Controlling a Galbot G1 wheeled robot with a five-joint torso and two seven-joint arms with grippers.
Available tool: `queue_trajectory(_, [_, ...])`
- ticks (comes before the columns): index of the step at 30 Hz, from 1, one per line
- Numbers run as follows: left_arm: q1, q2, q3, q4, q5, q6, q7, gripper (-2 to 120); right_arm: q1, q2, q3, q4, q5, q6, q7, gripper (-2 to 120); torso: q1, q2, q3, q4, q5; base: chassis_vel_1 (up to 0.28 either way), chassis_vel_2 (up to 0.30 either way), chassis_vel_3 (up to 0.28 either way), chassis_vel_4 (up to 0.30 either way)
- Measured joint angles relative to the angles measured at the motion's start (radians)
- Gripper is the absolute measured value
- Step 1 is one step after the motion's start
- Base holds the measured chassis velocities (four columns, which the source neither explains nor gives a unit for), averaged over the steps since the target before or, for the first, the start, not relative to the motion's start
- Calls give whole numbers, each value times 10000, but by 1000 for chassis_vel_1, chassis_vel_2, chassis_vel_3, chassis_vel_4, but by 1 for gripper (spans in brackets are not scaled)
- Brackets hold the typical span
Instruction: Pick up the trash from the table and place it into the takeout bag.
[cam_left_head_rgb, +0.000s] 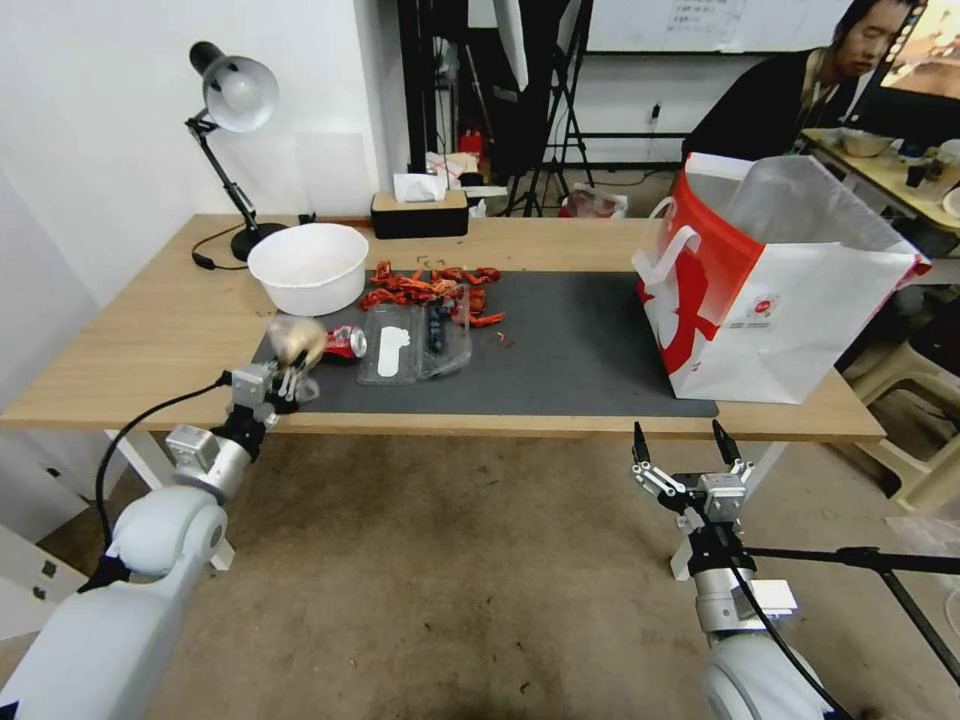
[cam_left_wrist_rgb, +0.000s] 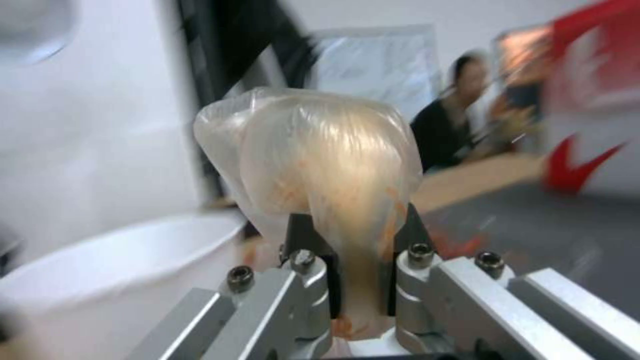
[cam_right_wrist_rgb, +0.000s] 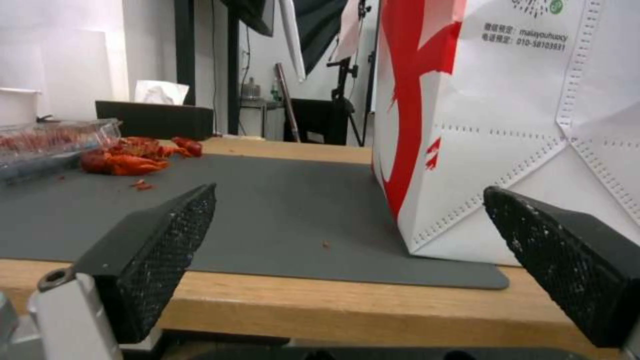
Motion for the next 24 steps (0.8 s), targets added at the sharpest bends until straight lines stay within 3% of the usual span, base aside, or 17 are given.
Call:
queue_trajectory(1, [-246,95,243,19,-329,-165,346,6,4,3,0,-18,-3,12,-5,99,-1,0,0,1,0,0,0,0,0])
queue_trajectory(6, [-1437,578,1391,91,-1354,-279,948,6,55,21,-7,-45,-8,28,-17,100,0,0,0,0,-2,0,0,0,0])
queue_trajectory(8, [-1717,696,1651,138,-1508,-279,976,6,64,23,-7,-52,-8,28,-18,100,0,0,0,2,-1,0,0,0,0])
queue_trajectory(9, [-2294,925,2218,265,-1754,-273,1033,6,75,19,-8,-71,-12,28,-20,100,0,0,0,2,1,0,0,0,0])
queue_trajectory(12, [-2975,1126,2868,468,-1985,-225,1088,6,77,9,-8,-96,-19,28,-23,100,0,-1,0,1,-1,0,0,0,0])
queue_trajectory(13, [-3663,1275,3569,653,-2278,-155,1108,6,90,5,-9,-122,-29,28,-26,100,0,0,0,2,1,0,0,0,0])
queue_trajectory(15, [-3917,1321,3857,724,-2390,-126,1108,6,110,1,-11,-136,-32,28,-27,100,0,0,0,1,2,0,0,0,0])
queue_trajectory(17, [-5089,1484,5084,1070,-2674,-68,1183,6,208,-21,-24,-195,-64,24,-29,100,0,0,2,-1,-1,0,0,0,0])
queue_trajectory(18, [-5089,1484,5084,1070,-2674,-68,1183,6,208,-21,-24,-195,-64,24,-29,100,0,0,2,-1,-1,0,0,0,0])
queue_trajectory(21, [-6501,1434,6283,1640,-2909,-27,1193,5,327,-58,-64,-235,-102,-4,-34,100,2,0,2,3,-2,0,0,0,0])
queue_trajectory(24, [-7307,1251,6875,1918,-3102,23,1186,5,369,-60,-89,-250,-123,-16,-36,100,1,-1,0,3,2,0,0,0,0])
